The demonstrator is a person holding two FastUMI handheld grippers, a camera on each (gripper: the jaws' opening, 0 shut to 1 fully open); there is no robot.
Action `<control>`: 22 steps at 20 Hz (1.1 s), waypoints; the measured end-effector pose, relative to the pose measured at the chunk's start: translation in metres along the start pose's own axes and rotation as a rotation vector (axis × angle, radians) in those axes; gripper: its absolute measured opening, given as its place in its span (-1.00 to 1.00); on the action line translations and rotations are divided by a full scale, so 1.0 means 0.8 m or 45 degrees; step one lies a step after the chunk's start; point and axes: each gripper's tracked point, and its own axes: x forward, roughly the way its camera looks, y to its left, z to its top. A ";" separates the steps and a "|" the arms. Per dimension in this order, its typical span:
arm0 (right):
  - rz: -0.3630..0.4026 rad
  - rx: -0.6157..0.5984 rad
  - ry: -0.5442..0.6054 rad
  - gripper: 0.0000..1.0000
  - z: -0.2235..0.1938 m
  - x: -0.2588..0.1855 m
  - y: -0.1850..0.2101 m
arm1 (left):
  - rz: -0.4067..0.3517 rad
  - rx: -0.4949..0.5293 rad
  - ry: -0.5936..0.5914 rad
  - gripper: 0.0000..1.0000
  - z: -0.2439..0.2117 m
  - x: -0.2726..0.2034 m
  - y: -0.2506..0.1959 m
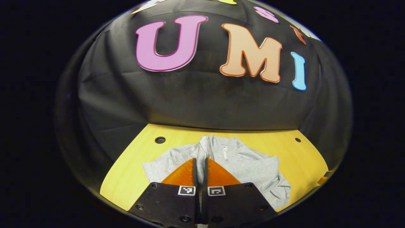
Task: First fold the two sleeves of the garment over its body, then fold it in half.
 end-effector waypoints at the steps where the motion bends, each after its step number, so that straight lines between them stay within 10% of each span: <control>1: -0.006 0.005 -0.001 0.93 -0.001 -0.002 -0.005 | -0.022 0.010 0.004 -1.00 0.000 0.004 -0.016; 22: -0.088 0.070 0.038 0.98 -0.034 -0.028 -0.108 | -0.322 0.172 0.260 -0.94 -0.116 0.089 -0.255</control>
